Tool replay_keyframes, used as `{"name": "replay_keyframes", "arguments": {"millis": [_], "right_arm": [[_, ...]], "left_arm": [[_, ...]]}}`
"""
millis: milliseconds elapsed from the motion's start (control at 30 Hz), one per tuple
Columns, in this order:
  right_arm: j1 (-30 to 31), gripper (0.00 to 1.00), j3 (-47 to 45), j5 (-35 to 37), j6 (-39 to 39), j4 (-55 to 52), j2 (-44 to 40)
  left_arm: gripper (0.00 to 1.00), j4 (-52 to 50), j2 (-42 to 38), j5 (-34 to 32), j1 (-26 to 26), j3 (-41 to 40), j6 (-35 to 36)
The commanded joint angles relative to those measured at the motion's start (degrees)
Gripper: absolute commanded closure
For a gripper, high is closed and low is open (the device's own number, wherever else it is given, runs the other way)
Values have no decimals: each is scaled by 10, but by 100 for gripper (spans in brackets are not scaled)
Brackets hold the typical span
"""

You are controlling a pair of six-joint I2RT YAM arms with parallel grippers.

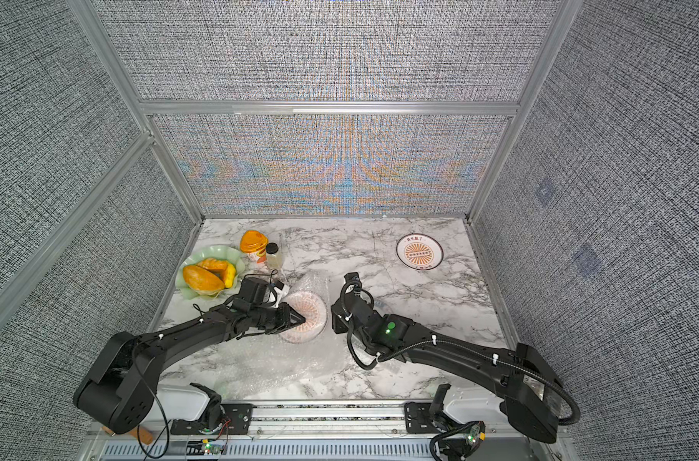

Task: Unpack dinner plates from bubble wrap
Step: Unwrap the bubble wrap.

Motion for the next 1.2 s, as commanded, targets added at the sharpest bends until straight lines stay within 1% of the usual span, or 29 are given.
{"name": "replay_keyframes", "arguments": {"millis": [0,67,167,233,300,367,433,467,533,633,800,900,1033,1100,1167], "right_arm": [[1,39,21,9,-33,-46,0],[1,39,34,-32,-42,-39,15],[0,41,80,-97,-40,-38,69],[-2,49,89,-125,-38,-23,106],[-10,71,97,-150,-31,-17,141],[-20,91,95,-168,-25,-4,164],[-36,98,83,-188,-14,12,179],[-45,100,74,-202,-7,22,183],[-66,100,54,-220,4,39,187],[-87,100,20,-240,12,61,192],[-101,100,6,-261,15,77,217],[-111,100,-5,-268,23,89,225],[-127,100,-29,-288,33,116,220],[-138,100,-36,-293,36,120,219],[-148,100,-46,-301,38,132,216]], "left_arm": [[73,-41,-8,4,0,11,27],[68,-62,-14,-6,0,19,38],[57,-101,-24,-28,-3,32,57],[47,-130,-30,-50,-9,43,69],[38,-145,-36,-71,-15,47,76],[33,-144,-36,-76,-18,44,77],[31,-138,-30,-76,-19,42,77],[30,-133,-24,-74,-20,44,78],[30,-130,-8,-78,-23,58,80],[26,-129,20,-97,-32,92,80],[20,-135,82,-130,-56,158,81],[19,-151,121,-146,-64,195,83],[19,-152,140,-146,-69,211,78],[19,-172,152,-170,-75,223,79],[19,-180,162,-180,-79,230,83]]}}
